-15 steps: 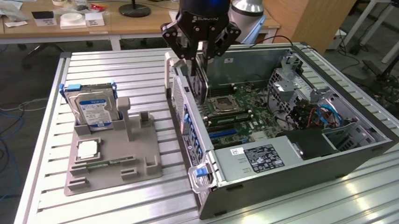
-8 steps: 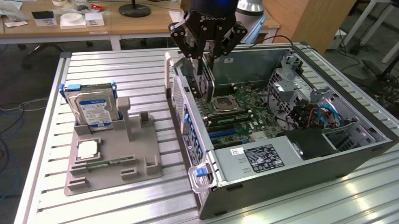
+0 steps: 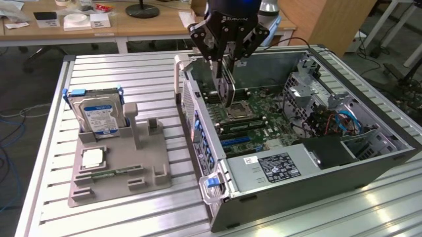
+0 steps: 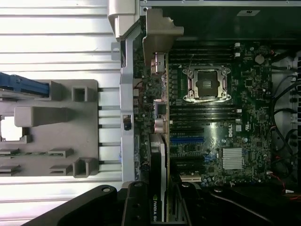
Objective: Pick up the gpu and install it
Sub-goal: 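Pick up the gpu and move the gpu toward the slot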
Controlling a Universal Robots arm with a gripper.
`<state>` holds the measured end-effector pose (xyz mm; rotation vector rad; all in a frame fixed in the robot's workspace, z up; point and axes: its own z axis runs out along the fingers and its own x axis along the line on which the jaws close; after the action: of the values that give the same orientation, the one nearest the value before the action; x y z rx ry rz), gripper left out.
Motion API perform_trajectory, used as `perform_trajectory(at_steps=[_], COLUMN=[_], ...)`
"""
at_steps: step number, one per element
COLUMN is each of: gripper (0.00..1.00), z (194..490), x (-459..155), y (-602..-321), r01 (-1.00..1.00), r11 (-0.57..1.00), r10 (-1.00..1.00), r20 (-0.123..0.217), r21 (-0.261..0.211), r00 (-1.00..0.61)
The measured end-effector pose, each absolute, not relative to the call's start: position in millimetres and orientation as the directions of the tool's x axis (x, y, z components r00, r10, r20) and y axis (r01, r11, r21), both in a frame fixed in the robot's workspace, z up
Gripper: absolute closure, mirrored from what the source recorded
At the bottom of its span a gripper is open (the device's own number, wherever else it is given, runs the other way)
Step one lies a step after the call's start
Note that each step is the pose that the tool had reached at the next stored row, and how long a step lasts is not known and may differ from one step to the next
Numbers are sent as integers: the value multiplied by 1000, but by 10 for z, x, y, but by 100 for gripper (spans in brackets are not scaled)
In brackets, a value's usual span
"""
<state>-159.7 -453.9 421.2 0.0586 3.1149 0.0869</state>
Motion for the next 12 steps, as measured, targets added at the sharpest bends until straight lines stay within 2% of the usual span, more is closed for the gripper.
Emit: perform_trajectory(at_steps=[12], gripper=[73], z=[4212], x=[-1364], y=[-4517], r01=[37], r11=[998], r10=[38], r20=[-24], r21=[56], r00=[-999])
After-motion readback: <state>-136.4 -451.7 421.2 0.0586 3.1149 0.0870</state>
